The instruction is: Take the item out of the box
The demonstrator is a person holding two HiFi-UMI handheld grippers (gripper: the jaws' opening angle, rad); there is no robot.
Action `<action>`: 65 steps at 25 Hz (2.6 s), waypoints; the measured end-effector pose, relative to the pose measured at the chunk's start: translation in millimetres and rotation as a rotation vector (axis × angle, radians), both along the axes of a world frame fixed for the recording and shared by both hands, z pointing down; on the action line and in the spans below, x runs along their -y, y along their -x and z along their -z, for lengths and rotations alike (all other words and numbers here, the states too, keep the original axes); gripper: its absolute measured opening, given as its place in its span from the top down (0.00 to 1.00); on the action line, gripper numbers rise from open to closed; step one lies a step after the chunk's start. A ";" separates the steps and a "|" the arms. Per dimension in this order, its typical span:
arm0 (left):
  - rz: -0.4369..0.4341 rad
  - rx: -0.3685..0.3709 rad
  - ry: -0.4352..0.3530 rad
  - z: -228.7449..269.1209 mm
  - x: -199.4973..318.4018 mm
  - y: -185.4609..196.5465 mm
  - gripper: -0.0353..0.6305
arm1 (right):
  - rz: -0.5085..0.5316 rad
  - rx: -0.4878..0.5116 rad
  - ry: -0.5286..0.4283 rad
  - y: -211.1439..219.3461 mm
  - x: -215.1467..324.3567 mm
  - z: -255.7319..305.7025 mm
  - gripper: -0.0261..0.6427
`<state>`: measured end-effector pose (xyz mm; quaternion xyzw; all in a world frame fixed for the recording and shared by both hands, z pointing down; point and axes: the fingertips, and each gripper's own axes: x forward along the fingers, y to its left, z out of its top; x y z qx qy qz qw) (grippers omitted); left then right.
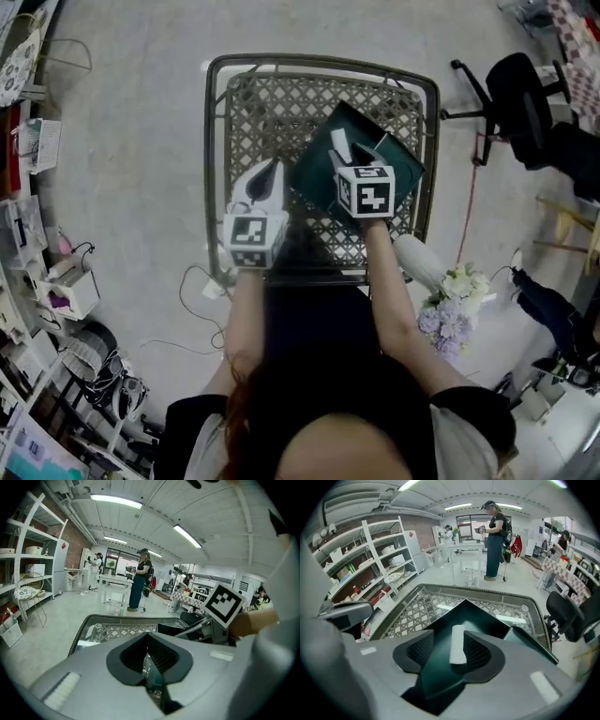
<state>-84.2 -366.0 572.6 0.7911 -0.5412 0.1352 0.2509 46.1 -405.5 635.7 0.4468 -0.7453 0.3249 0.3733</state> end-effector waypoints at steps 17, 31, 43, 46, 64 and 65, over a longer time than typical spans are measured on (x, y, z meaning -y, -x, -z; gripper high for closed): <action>0.040 -0.004 0.006 -3.0 6.7 11.7 0.94 | 0.069 -0.189 0.199 -0.7 5.3 -50.2 0.61; 0.042 0.005 0.014 -5.7 6.1 13.8 0.94 | 0.236 -0.402 0.260 3.1 2.8 -67.9 0.62; 0.042 0.013 0.021 -7.6 3.6 12.0 0.94 | 0.373 -0.550 0.302 -0.3 -5.9 -82.0 0.65; 0.043 0.015 0.019 -6.7 3.2 10.9 0.94 | 0.398 -0.607 0.267 -5.6 -2.9 -80.2 0.77; 0.050 0.041 0.025 -5.8 -1.7 5.4 0.94 | 0.325 -0.469 0.163 -3.8 2.9 -62.1 0.77; 0.049 0.042 0.023 -4.2 -2.3 4.3 0.94 | 0.318 -0.464 0.155 -4.9 3.1 -61.0 0.77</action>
